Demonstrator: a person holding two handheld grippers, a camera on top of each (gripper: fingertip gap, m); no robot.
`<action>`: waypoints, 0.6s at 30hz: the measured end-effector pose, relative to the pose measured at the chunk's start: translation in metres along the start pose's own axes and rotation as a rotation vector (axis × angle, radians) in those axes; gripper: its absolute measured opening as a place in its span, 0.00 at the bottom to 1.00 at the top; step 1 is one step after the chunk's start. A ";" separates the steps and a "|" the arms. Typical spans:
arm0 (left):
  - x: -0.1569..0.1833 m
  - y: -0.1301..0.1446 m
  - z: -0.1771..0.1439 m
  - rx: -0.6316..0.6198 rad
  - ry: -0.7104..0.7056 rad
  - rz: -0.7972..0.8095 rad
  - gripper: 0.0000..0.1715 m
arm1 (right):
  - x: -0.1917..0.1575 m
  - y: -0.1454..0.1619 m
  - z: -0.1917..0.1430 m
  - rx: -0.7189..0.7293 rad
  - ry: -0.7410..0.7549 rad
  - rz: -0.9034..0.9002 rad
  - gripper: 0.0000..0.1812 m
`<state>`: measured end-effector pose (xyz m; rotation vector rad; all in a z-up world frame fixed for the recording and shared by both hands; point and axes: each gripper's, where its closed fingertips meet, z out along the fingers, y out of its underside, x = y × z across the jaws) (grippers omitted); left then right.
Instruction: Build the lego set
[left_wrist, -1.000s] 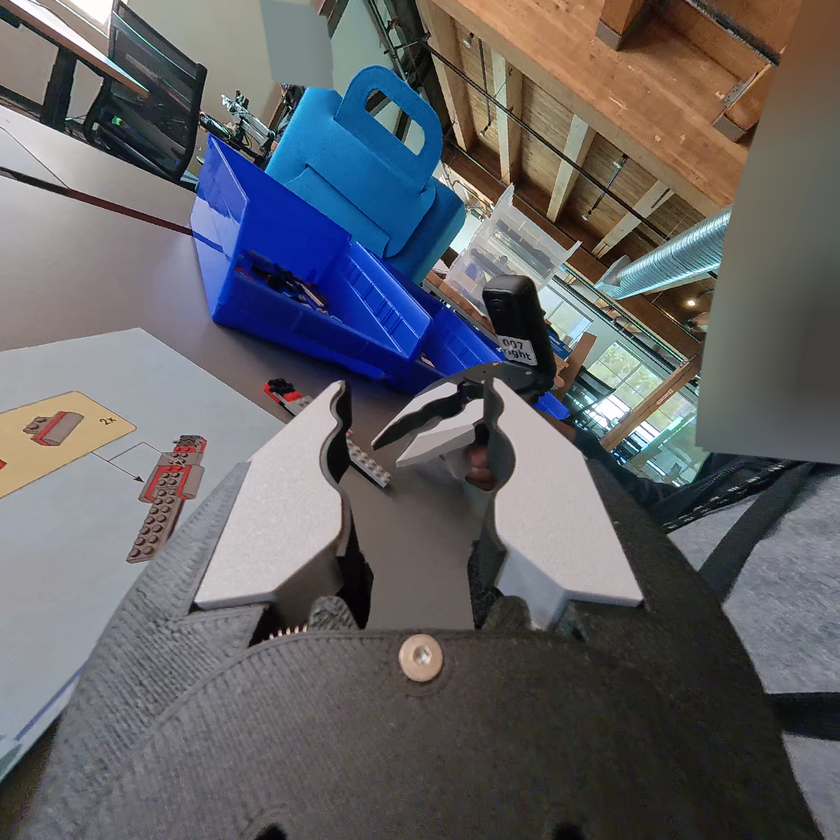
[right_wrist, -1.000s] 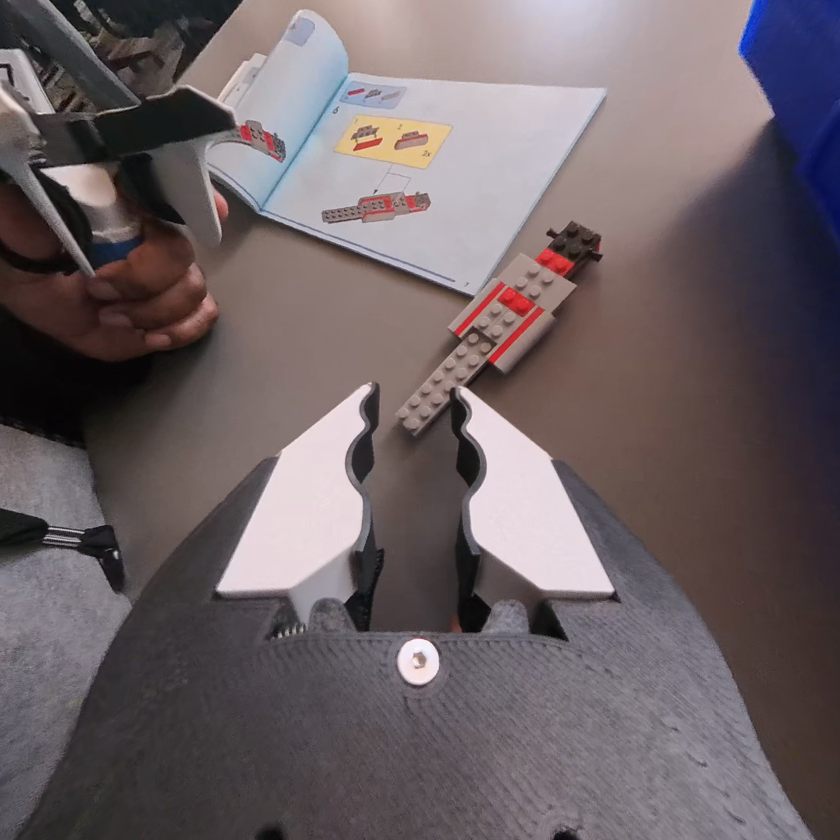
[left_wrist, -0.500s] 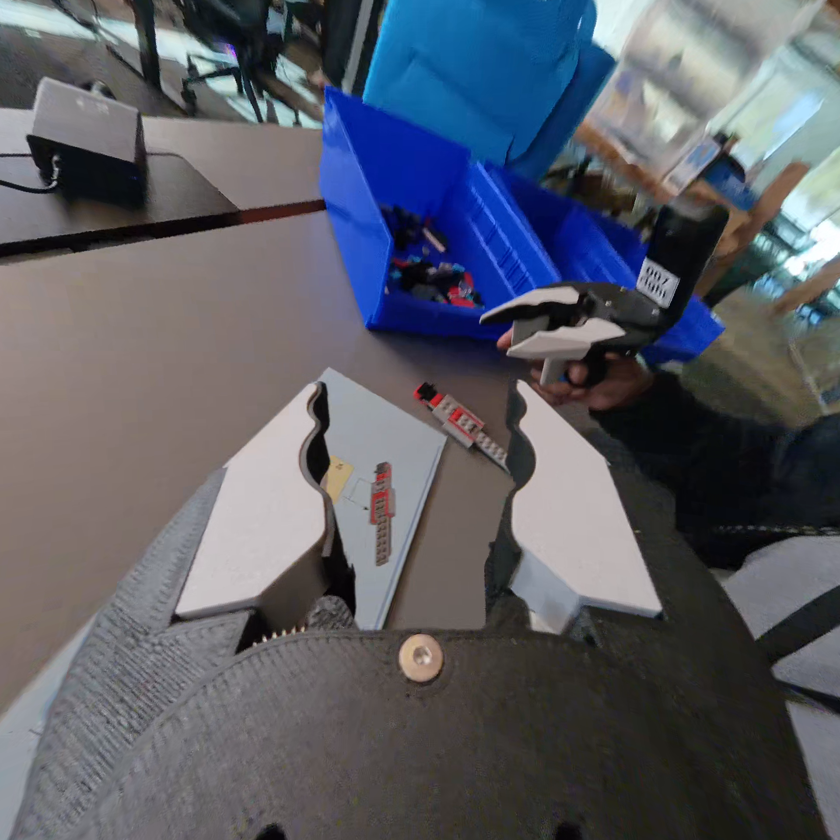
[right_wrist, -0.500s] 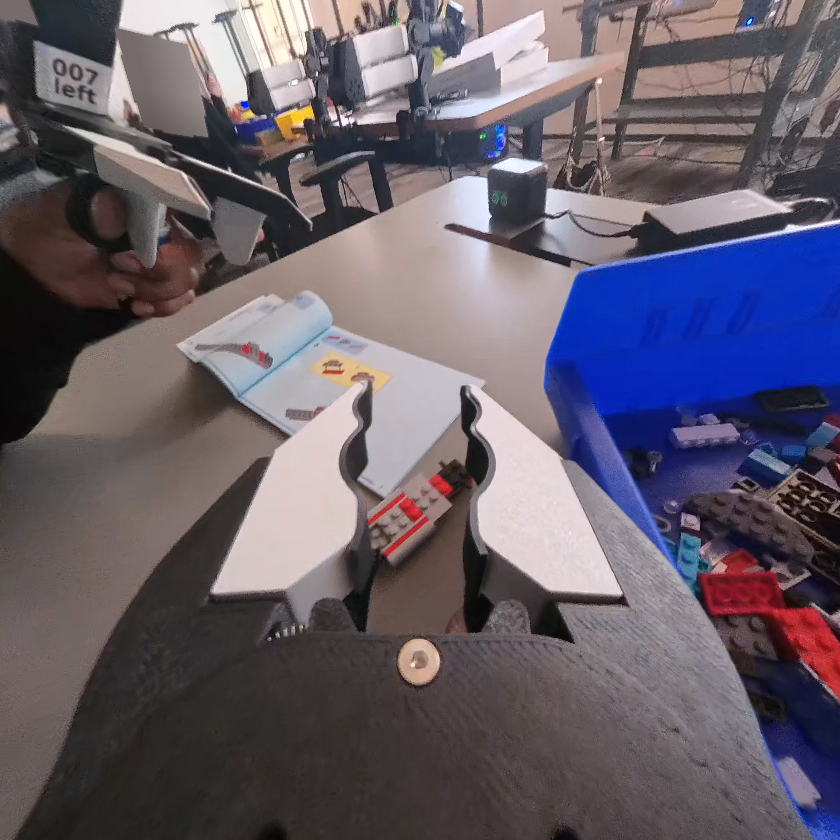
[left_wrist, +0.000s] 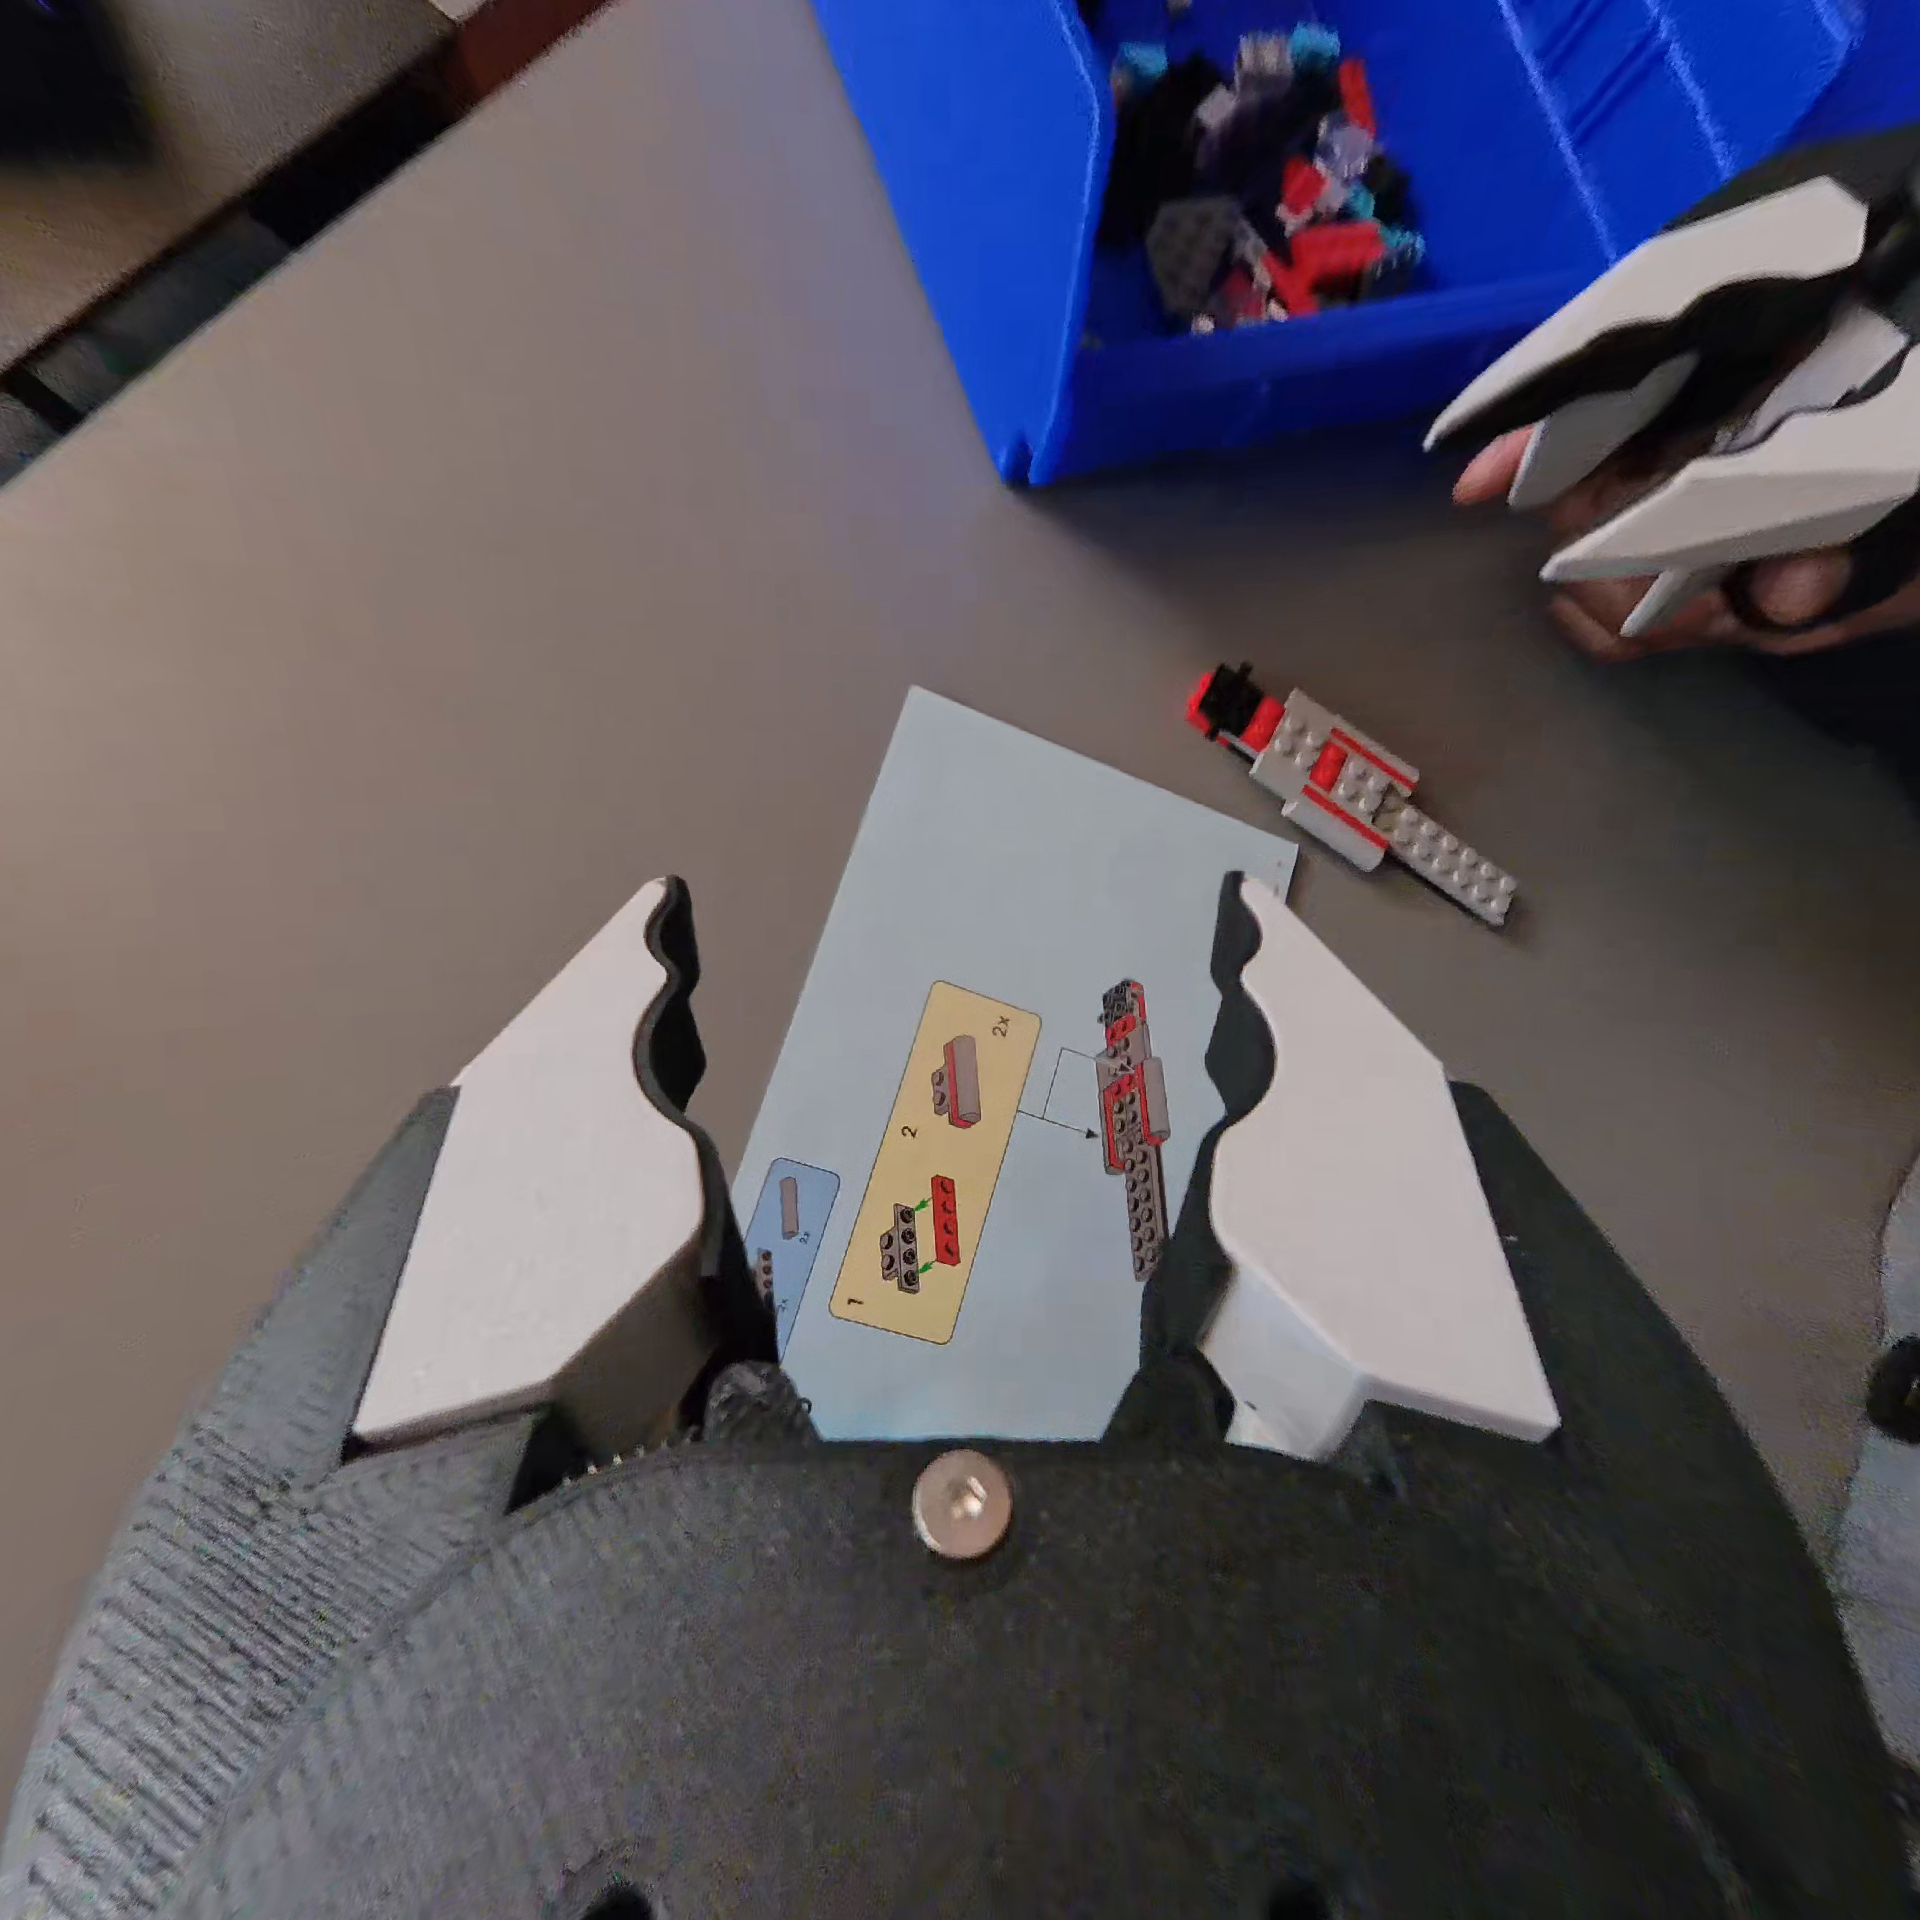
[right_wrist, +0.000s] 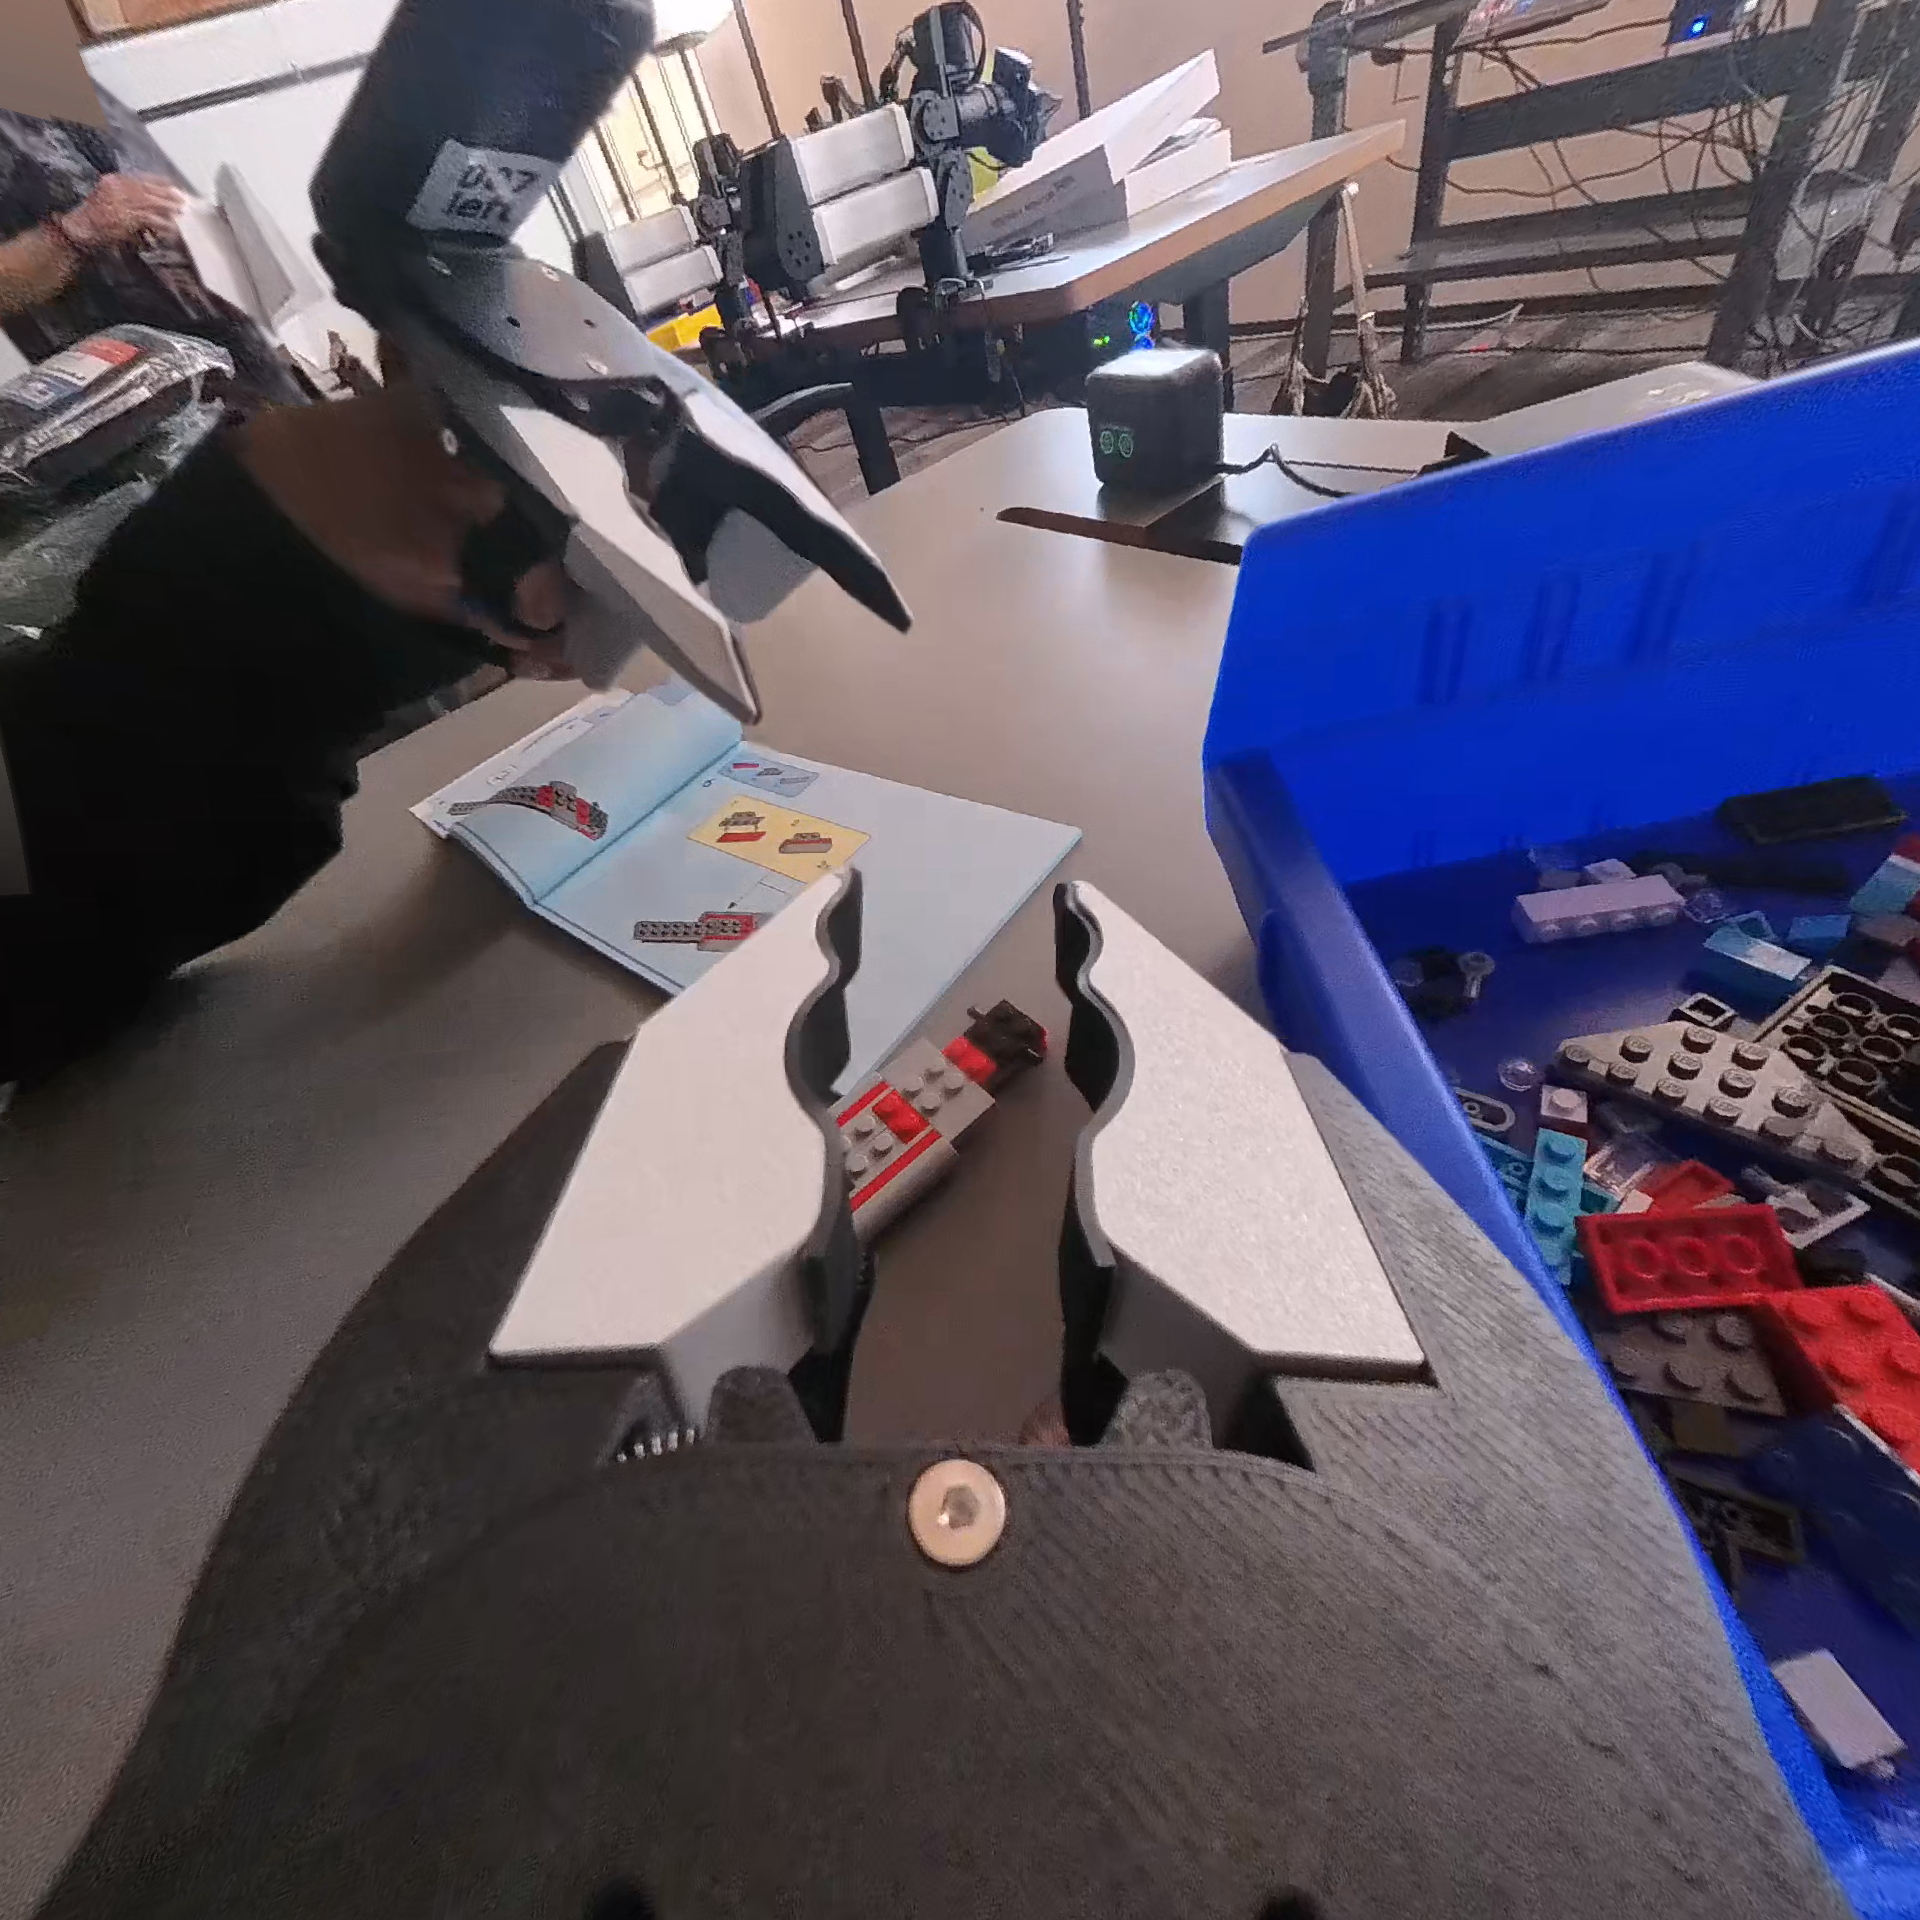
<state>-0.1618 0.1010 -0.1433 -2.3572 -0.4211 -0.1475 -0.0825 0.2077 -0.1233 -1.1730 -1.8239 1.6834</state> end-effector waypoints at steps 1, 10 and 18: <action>0.002 0.004 0.004 -0.021 0.008 0.013 0.58 | 0.000 0.002 0.001 -0.007 -0.005 0.001 0.22; 0.024 0.053 0.030 -0.221 -0.018 0.186 0.62 | -0.003 0.005 0.003 -0.027 -0.028 0.009 0.21; 0.031 0.061 0.040 -0.273 -0.066 0.284 0.73 | -0.007 0.007 0.004 -0.037 -0.051 0.015 0.21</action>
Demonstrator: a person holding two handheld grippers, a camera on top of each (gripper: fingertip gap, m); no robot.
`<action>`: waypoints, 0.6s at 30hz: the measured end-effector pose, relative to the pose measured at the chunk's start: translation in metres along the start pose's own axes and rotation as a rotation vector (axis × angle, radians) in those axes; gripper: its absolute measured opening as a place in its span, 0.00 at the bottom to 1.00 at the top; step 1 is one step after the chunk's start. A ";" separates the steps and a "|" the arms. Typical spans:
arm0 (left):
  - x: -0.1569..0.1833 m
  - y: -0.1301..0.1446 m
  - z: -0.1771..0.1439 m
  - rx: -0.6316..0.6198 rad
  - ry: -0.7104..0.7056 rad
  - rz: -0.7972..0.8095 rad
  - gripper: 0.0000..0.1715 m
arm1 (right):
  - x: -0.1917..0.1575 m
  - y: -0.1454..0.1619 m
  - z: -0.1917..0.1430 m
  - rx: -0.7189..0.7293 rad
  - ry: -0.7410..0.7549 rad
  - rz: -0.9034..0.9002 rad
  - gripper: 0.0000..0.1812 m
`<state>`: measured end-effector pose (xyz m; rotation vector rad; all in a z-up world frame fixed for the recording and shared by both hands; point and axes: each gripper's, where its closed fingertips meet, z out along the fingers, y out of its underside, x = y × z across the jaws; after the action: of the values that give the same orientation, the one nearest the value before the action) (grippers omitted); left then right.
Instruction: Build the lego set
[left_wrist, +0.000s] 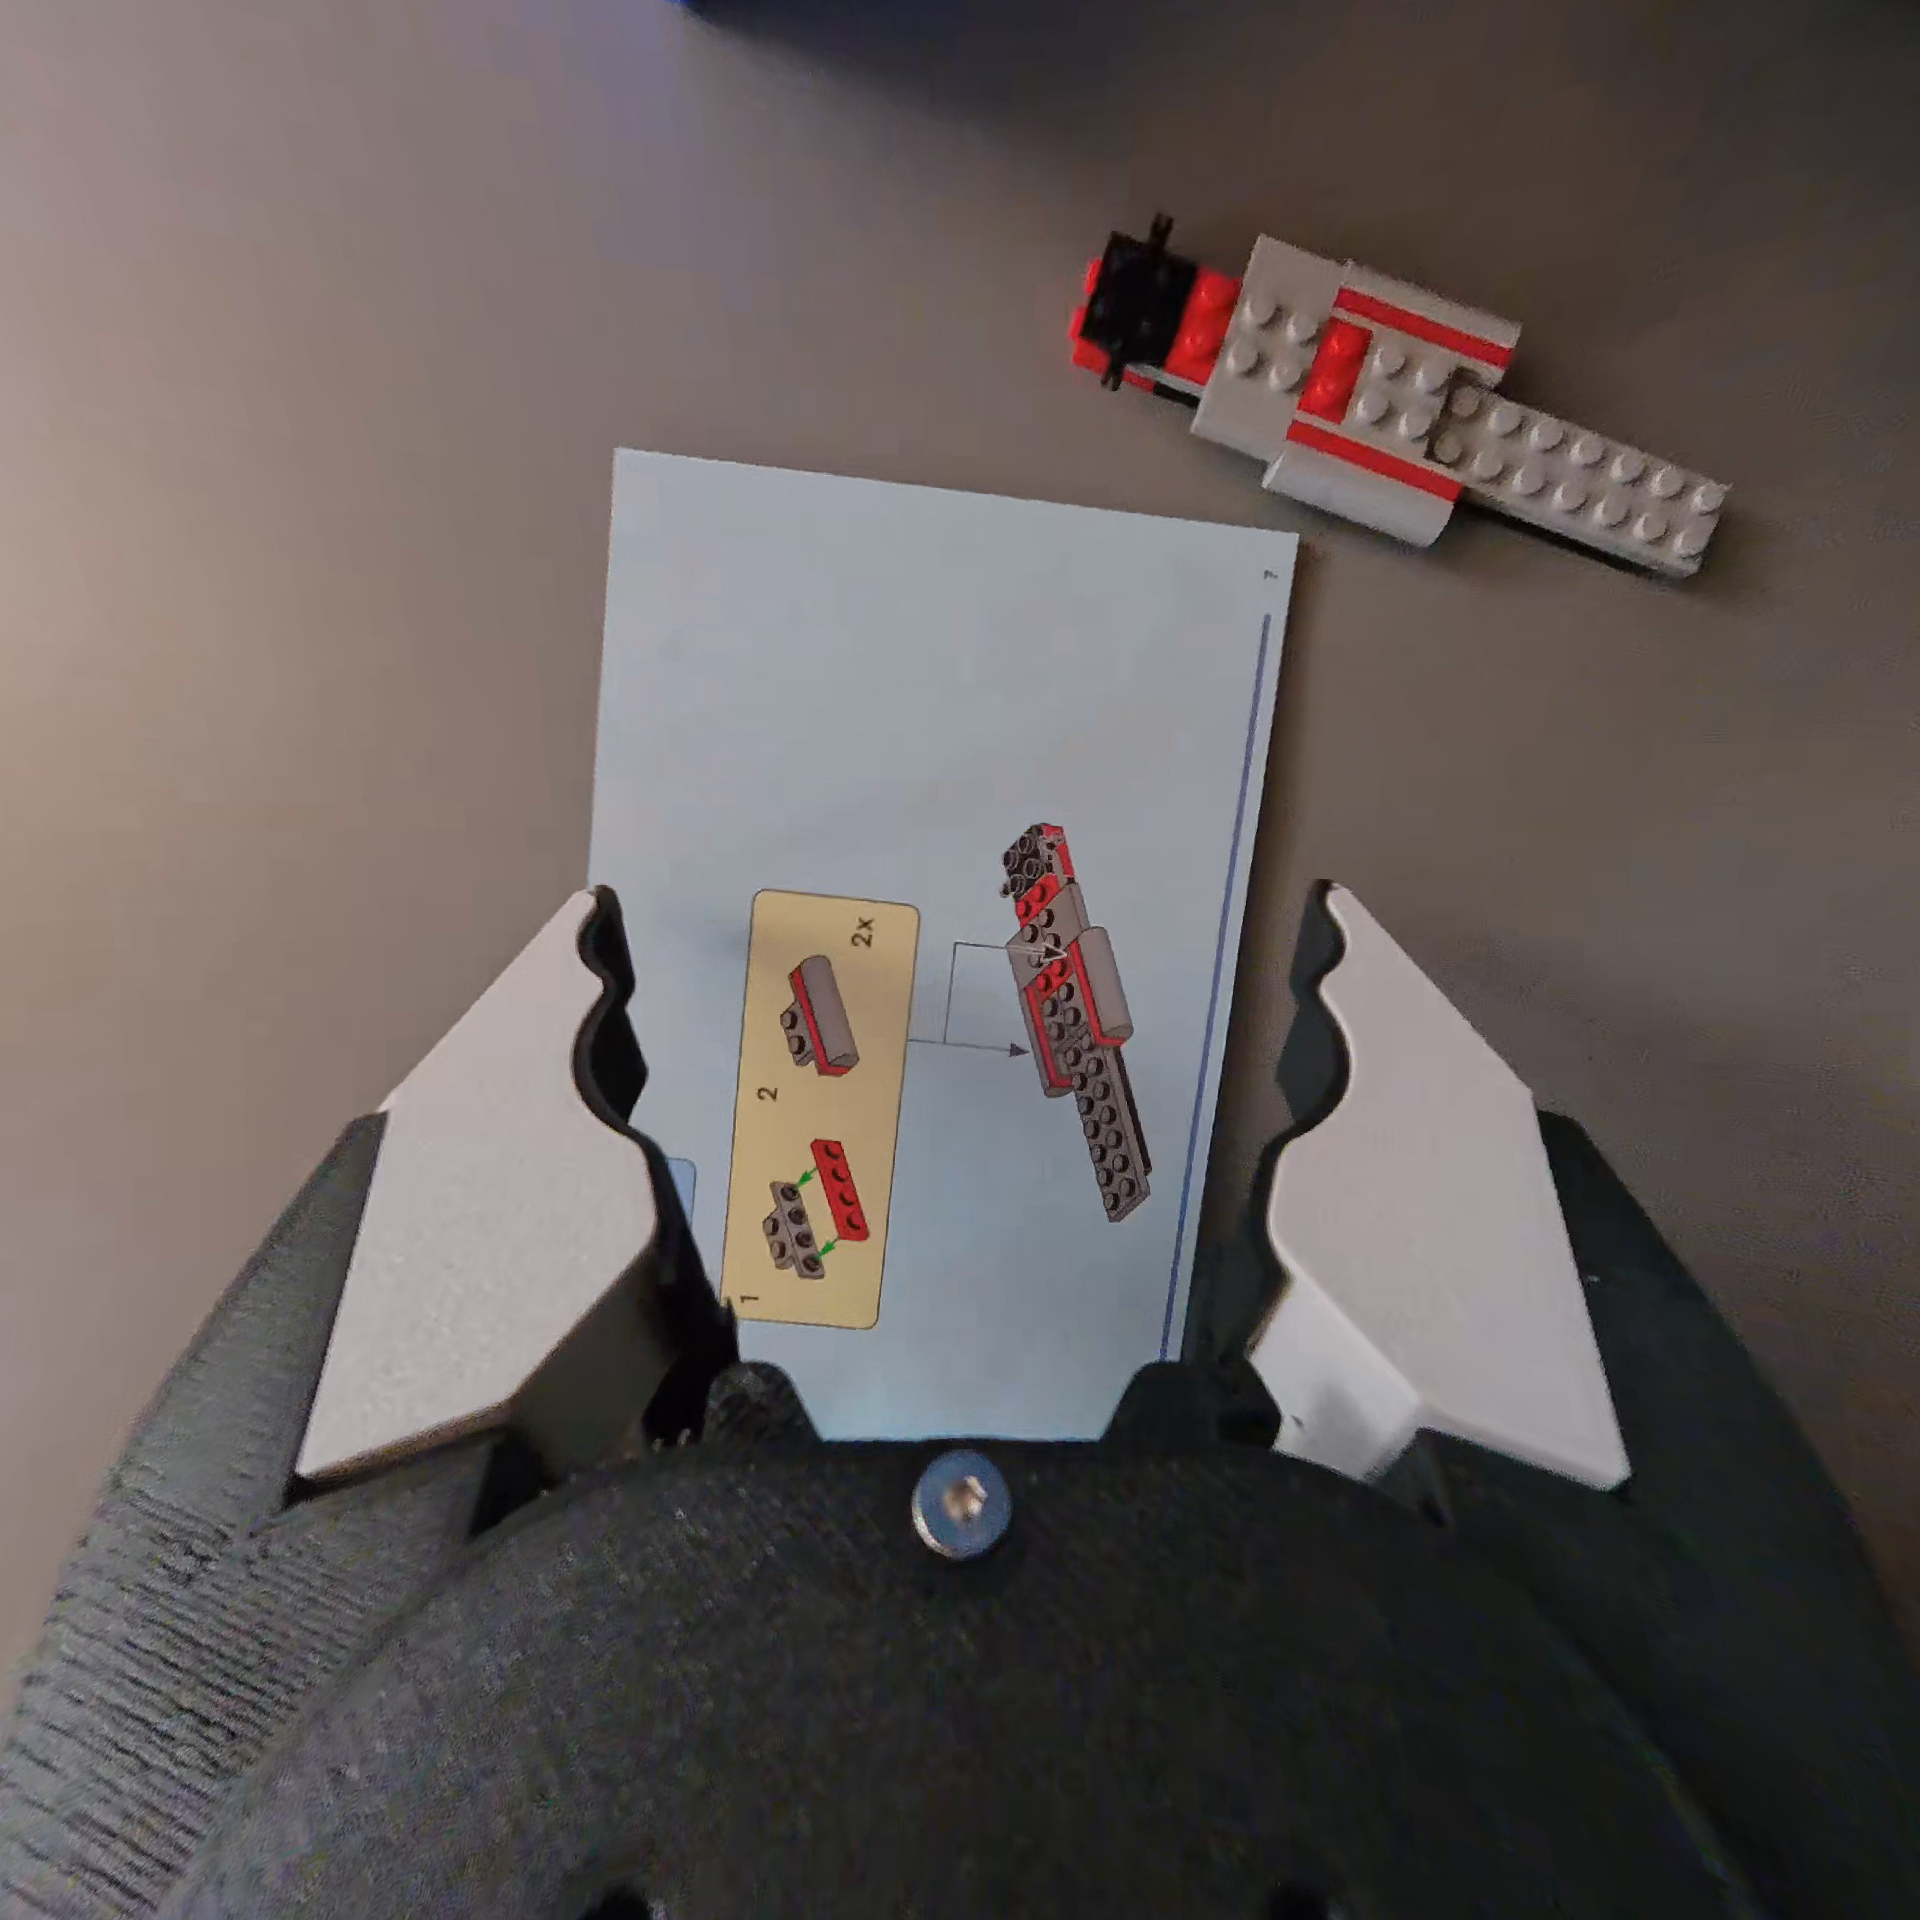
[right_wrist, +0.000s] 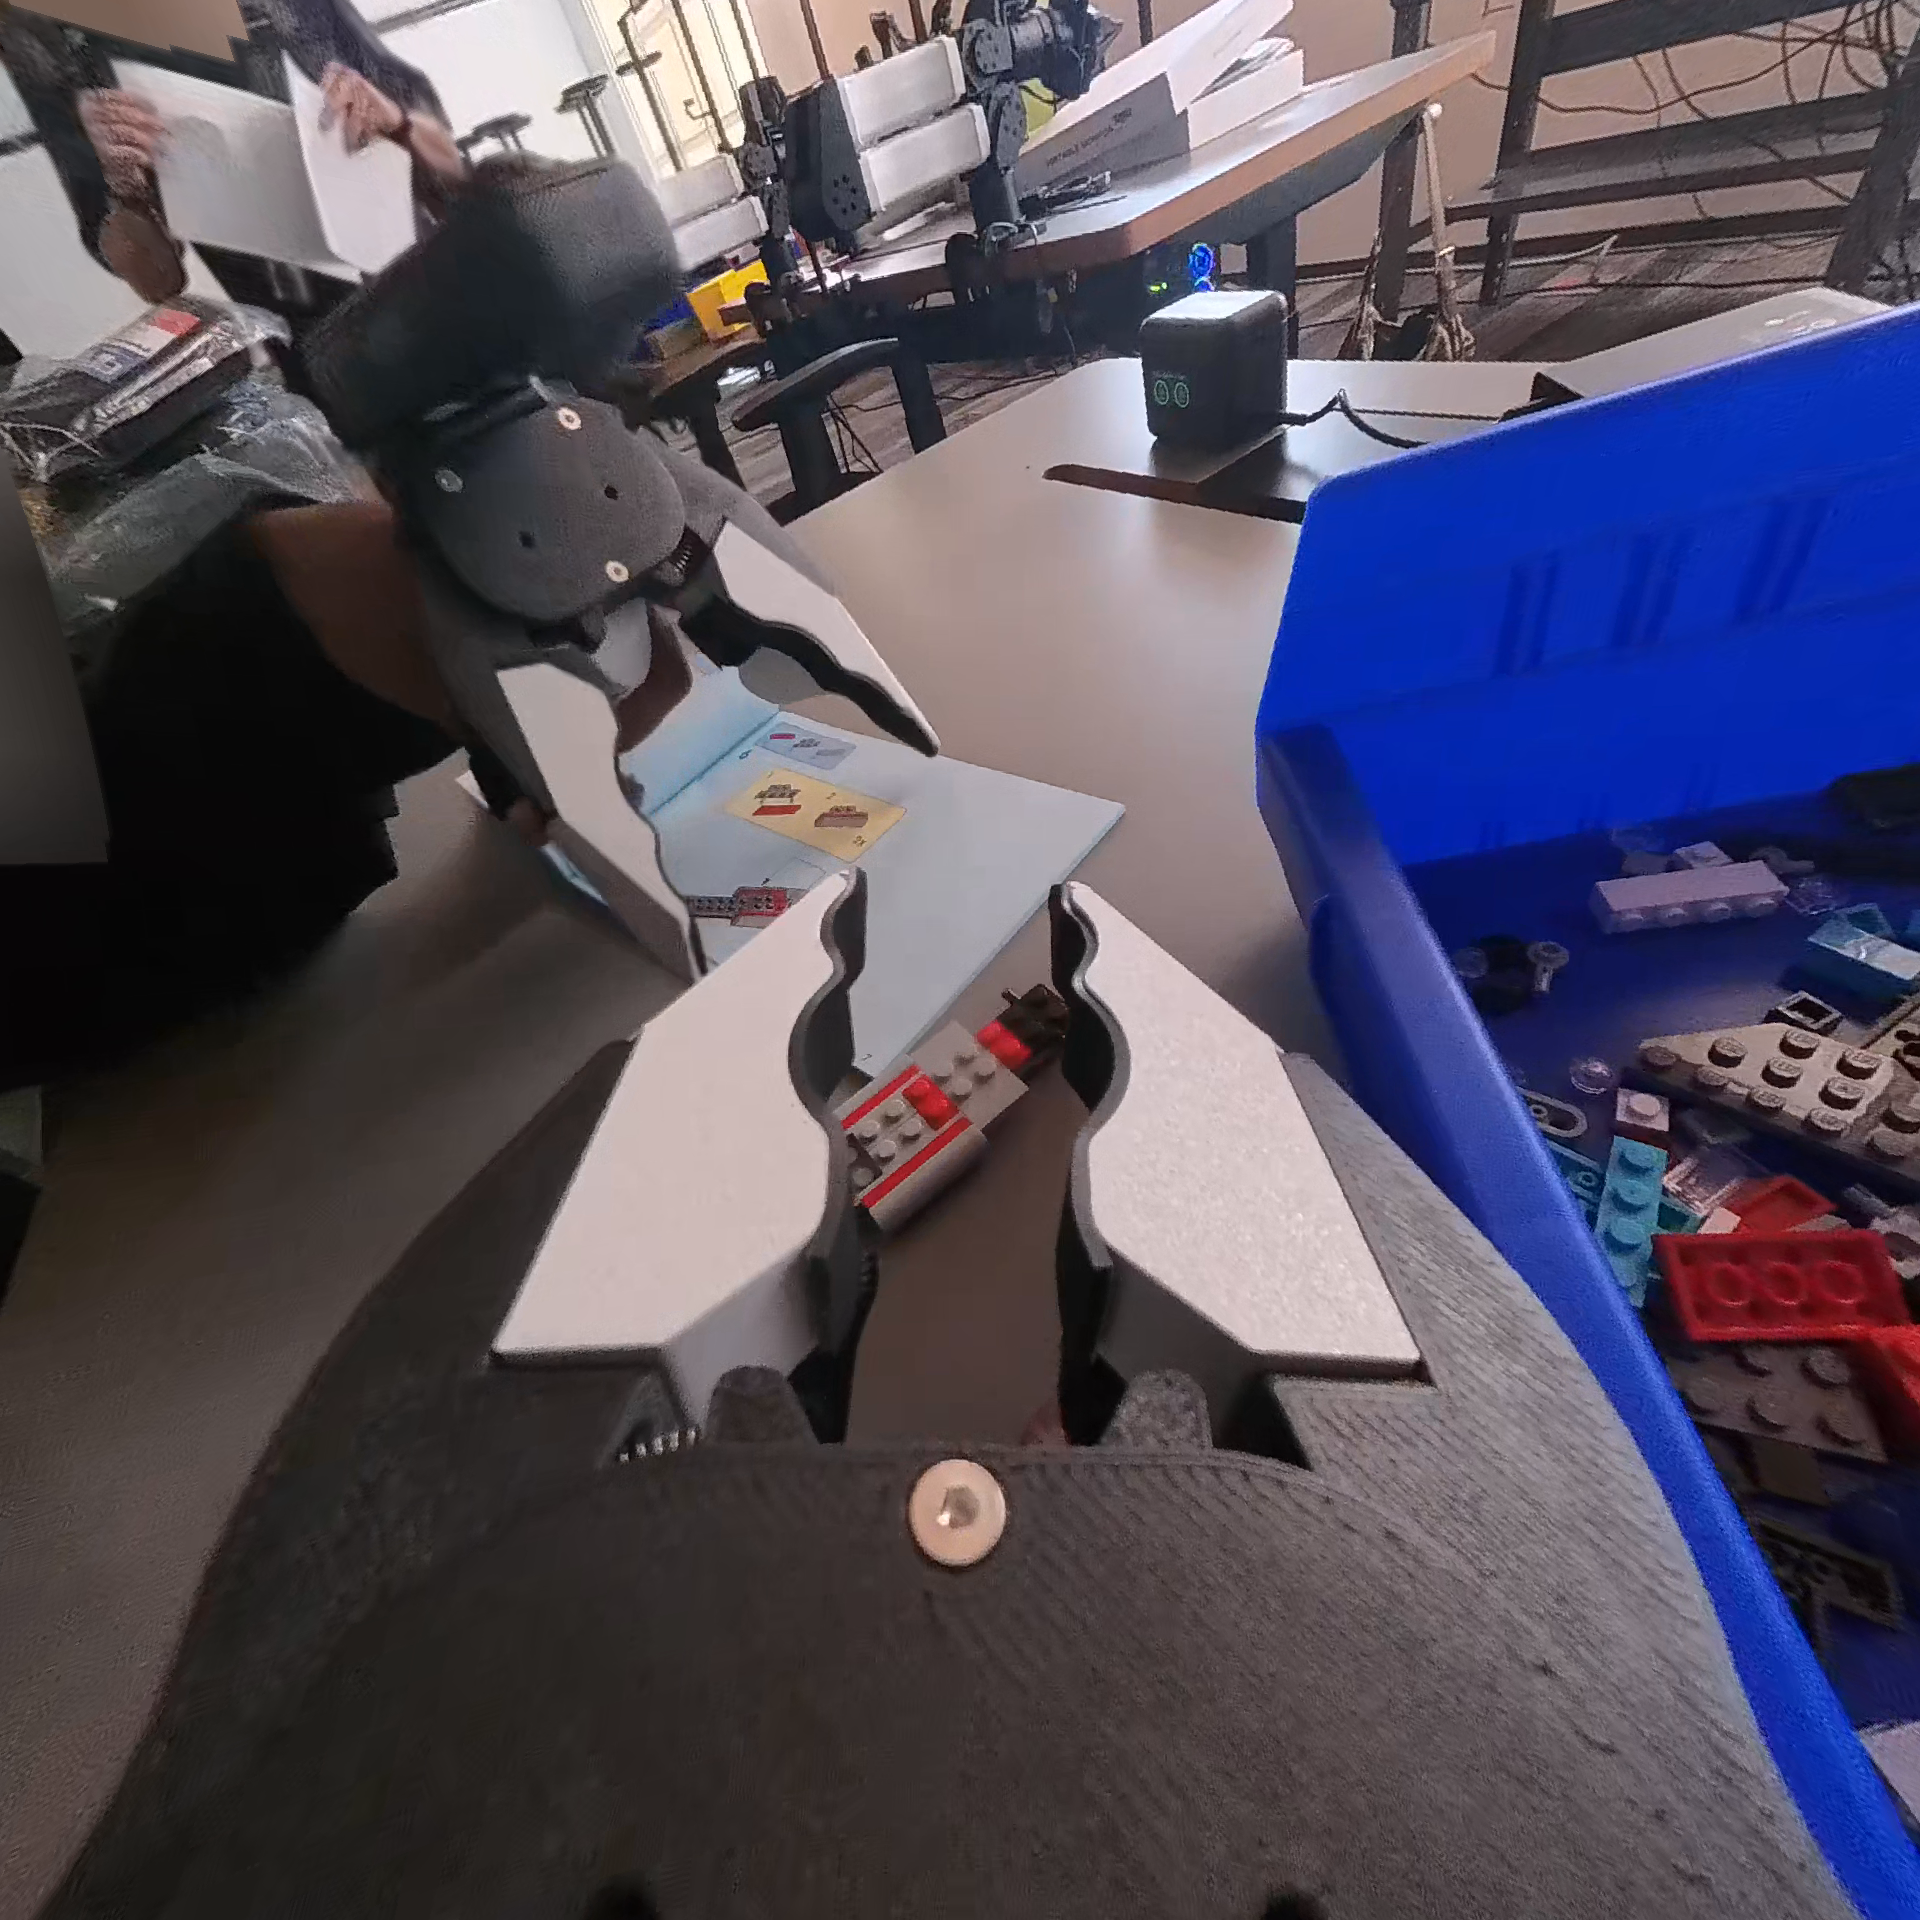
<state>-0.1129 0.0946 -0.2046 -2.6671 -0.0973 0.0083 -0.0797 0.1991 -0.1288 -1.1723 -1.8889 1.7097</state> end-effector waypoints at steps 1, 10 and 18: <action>0.000 0.000 0.002 -0.006 -0.009 0.005 0.73 | 0.000 0.000 0.000 0.000 -0.003 0.003 0.21; -0.001 0.002 0.007 -0.026 -0.017 0.003 0.69 | -0.001 -0.002 -0.002 0.014 -0.026 0.025 0.20; -0.003 0.001 0.004 -0.014 -0.008 -0.031 0.66 | -0.002 -0.001 -0.001 0.012 -0.031 0.024 0.20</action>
<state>-0.1157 0.0948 -0.2084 -2.6792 -0.1418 0.0090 -0.0780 0.1988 -0.1268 -1.1747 -1.8878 1.7589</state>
